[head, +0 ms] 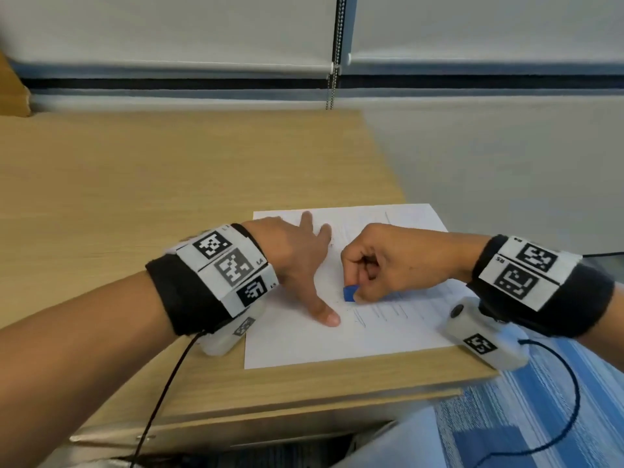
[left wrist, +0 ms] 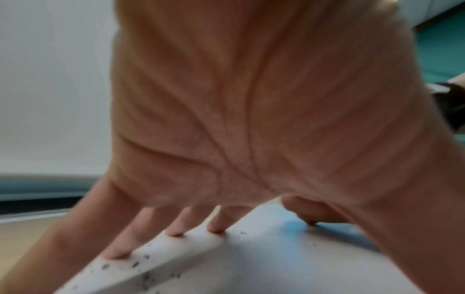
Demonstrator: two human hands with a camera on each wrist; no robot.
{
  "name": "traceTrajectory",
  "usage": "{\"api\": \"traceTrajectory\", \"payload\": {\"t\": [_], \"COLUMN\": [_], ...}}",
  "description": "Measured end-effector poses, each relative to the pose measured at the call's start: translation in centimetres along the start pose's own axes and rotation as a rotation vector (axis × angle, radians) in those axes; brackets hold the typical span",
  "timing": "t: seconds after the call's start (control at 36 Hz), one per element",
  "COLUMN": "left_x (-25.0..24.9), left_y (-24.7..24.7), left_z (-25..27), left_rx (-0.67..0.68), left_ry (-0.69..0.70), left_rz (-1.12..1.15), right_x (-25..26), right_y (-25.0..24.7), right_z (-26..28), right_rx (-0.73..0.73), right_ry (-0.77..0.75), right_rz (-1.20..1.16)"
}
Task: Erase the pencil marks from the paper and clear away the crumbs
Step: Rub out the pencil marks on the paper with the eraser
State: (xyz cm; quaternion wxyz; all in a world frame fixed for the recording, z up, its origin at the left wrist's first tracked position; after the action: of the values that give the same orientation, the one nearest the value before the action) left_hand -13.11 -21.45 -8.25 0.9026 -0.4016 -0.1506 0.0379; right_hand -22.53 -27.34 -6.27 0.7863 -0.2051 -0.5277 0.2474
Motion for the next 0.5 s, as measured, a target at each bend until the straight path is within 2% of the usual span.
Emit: {"api": "traceTrajectory", "payload": {"t": [0.08, 0.11, 0.25, 0.39, 0.5], "left_x": [-0.1, -0.1, -0.3, -0.3, -0.3], "left_y": [-0.2, -0.2, -0.5, -0.5, -0.5], "left_z": [0.0, 0.1, 0.2, 0.2, 0.1], "left_rx": [-0.013, -0.013, 0.01, 0.017, 0.016], "left_ry": [-0.009, -0.01, -0.03, -0.031, -0.036], "left_rz": [-0.01, -0.013, -0.039, -0.055, -0.051], "right_x": [0.4, 0.5, 0.2, 0.2, 0.0], "right_y": [1.1, 1.1, -0.3, 1.2, -0.4], "right_z": [0.3, 0.2, -0.5, 0.4, -0.3], "right_rx": [0.189, 0.205, 0.0, 0.192, 0.047], "right_ry": [0.02, 0.024, 0.004, 0.018, 0.023], "right_rz": [0.031, 0.051, 0.024, 0.041, 0.035]}}
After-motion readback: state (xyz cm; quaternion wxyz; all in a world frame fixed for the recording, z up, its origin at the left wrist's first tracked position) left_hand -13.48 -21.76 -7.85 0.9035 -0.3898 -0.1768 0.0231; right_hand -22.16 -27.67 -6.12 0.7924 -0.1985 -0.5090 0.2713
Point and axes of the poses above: each hand's wrist, its own z-axis away from the middle knuckle, its own y-axis out of the palm, x = y × z, the point moved 6 cm from there along -z, towards the middle knuckle, and after that the axes turned 5 degrees about -z, right-handed, at the moved point
